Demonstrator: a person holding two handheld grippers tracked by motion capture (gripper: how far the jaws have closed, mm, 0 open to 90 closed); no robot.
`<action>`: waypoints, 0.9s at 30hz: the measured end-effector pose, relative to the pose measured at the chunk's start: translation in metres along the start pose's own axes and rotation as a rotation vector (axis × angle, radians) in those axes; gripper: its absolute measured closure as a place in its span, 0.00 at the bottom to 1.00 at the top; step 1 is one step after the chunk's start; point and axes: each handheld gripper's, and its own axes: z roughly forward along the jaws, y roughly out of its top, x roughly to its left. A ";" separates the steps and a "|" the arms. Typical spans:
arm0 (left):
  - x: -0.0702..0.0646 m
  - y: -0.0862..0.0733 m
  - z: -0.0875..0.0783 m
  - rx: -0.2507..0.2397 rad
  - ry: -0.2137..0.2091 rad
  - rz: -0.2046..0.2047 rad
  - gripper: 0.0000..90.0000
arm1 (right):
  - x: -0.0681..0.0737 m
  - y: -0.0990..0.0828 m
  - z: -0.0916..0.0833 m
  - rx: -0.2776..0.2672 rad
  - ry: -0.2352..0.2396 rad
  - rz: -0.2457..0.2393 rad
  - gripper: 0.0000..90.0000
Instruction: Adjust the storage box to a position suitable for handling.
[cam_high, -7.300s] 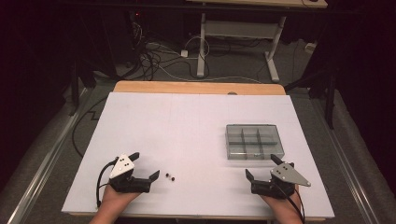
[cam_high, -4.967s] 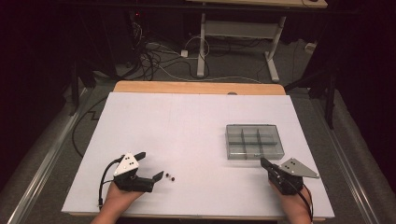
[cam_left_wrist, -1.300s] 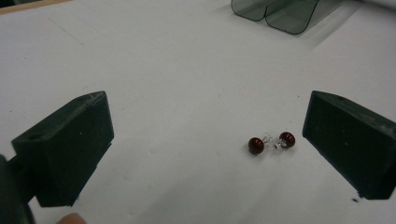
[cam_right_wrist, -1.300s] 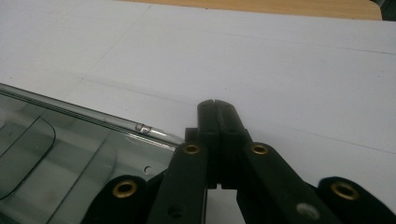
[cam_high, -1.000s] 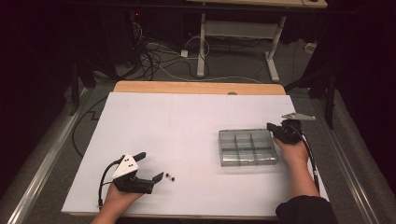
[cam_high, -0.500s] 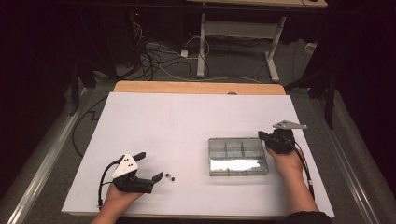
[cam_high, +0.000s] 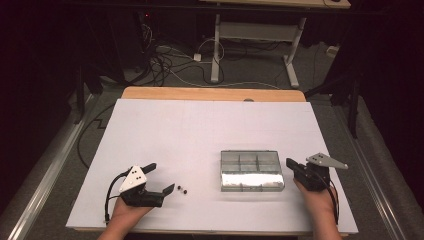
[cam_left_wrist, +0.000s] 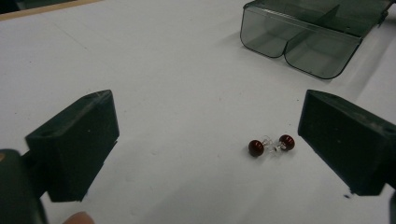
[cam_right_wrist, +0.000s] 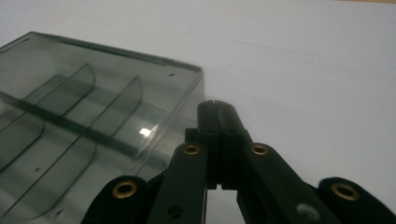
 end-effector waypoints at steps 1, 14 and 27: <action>0.000 0.000 0.000 -0.001 -0.001 -0.003 0.11 | 0.003 -0.002 -0.002 -0.003 -0.002 -0.003 1.00; 0.001 0.000 0.000 0.001 -0.016 -0.006 0.29 | 0.005 -0.017 -0.010 0.015 0.030 -0.002 1.00; 0.003 0.002 0.004 0.040 0.043 -0.060 0.66 | 0.007 -0.018 -0.002 0.063 0.033 -0.024 1.00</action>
